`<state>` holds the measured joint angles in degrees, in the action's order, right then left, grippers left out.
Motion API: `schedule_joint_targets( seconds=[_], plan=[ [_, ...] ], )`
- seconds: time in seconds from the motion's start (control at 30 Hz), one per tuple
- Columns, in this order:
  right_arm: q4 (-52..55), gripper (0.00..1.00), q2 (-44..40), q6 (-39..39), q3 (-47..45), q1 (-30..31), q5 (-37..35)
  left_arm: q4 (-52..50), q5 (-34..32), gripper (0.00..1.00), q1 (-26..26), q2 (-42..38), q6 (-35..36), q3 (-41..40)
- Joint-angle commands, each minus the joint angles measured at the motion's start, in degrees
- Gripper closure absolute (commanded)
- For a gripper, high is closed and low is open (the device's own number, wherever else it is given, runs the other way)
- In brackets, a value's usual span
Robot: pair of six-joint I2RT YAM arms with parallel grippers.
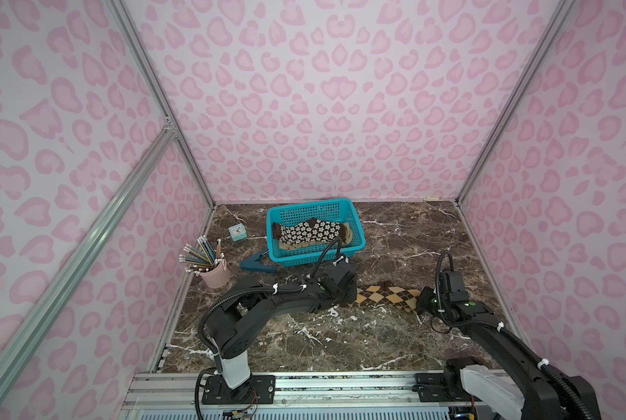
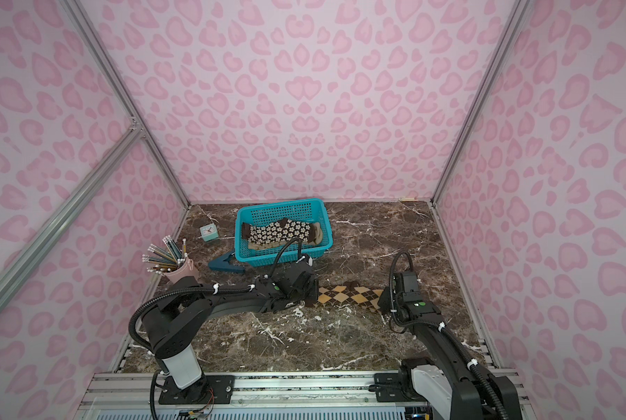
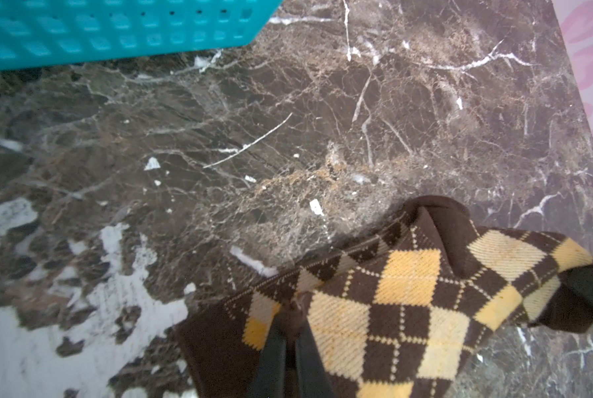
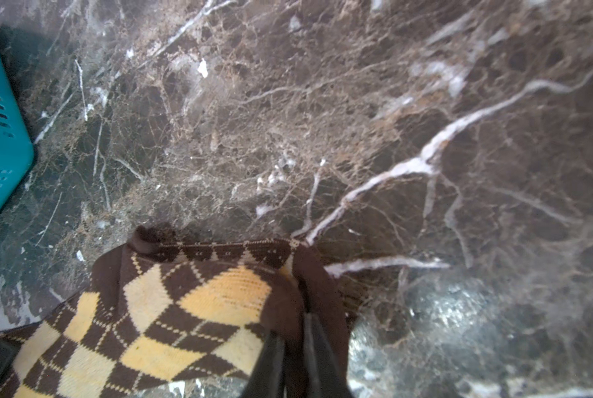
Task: Place the socks together as a pair
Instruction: Place the sock in the sock, then pick up a pair of socks from the center of the board.
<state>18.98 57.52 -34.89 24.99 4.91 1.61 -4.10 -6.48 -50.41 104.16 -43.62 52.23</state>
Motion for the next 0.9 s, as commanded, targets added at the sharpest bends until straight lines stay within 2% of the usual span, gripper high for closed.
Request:
schedule_joint_targets(
  seconds=[0.0, 0.17, 0.3, 0.5, 0.87],
  plan=[
    [-1.6, 0.7, 1.2, 0.3, 0.0, -0.1, -0.6, 3.2, 0.4, 0.88, 0.1, 0.5, 0.2, -0.5],
    [-0.3, 0.54, 1.2, 0.3, 1.0, -0.2, 0.7, 2.3, 0.1, 0.55, 0.1, -2.0, -0.5, -1.3],
    [-1.3, 0.5, 0.7, 0.3, 0.1, -0.2, 0.4, -0.9, -1.4, 0.41, 0.1, -3.9, -0.8, -0.8],
    [-1.7, 0.46, 1.8, 0.6, 0.4, -0.2, 0.0, -4.3, -2.8, 0.38, 0.1, -2.9, -0.2, 0.4],
    [-3.4, 0.45, 2.9, 0.9, -0.4, -0.4, 0.6, -8.0, -2.9, 0.4, 0.1, 3.0, 1.0, 4.0]
  ],
)
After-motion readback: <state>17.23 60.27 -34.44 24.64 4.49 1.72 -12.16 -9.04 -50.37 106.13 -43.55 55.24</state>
